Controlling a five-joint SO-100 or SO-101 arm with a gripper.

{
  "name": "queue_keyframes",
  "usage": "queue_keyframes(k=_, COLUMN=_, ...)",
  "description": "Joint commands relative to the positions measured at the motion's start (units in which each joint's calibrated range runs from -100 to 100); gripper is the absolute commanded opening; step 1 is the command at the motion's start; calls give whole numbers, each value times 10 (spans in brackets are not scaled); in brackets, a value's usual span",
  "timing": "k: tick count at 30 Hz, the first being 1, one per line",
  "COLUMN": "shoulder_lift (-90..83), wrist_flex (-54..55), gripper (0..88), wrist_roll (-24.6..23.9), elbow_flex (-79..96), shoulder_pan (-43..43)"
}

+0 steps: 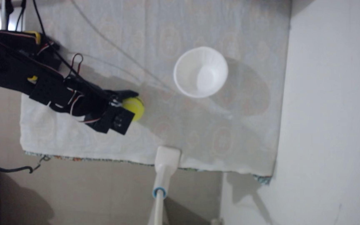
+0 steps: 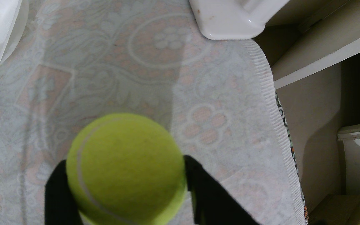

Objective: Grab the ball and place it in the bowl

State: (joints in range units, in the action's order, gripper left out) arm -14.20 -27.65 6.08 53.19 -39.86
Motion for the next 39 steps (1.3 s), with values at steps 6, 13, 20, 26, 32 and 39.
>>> queue_keyframes(k=6, shoulder_lift=-105, wrist_flex=-29, gripper=221, wrist_roll=1, elbow_flex=9, shoulder_pan=3)
queue_keyframes(k=13, shoulder_lift=-178, wrist_flex=-71, gripper=223, wrist_roll=-3, elbow_flex=17, shoulder_pan=18)
queue_keyframes(k=20, shoulder_lift=-233, wrist_flex=-98, gripper=223, wrist_roll=-9, elbow_flex=9, shoulder_pan=40)
queue_keyframes(k=26, shoulder_lift=-262, wrist_flex=-149, gripper=226, wrist_roll=-17, elbow_flex=-54, shoulder_pan=59)
queue_keyframes(k=32, shoulder_lift=-273, wrist_flex=-179, gripper=226, wrist_roll=-27, elbow_flex=-128, shoulder_pan=75)
queue_keyframes(k=39, shoulder_lift=-270, wrist_flex=-199, gripper=224, wrist_roll=-34, elbow_flex=-176, shoulder_pan=87)
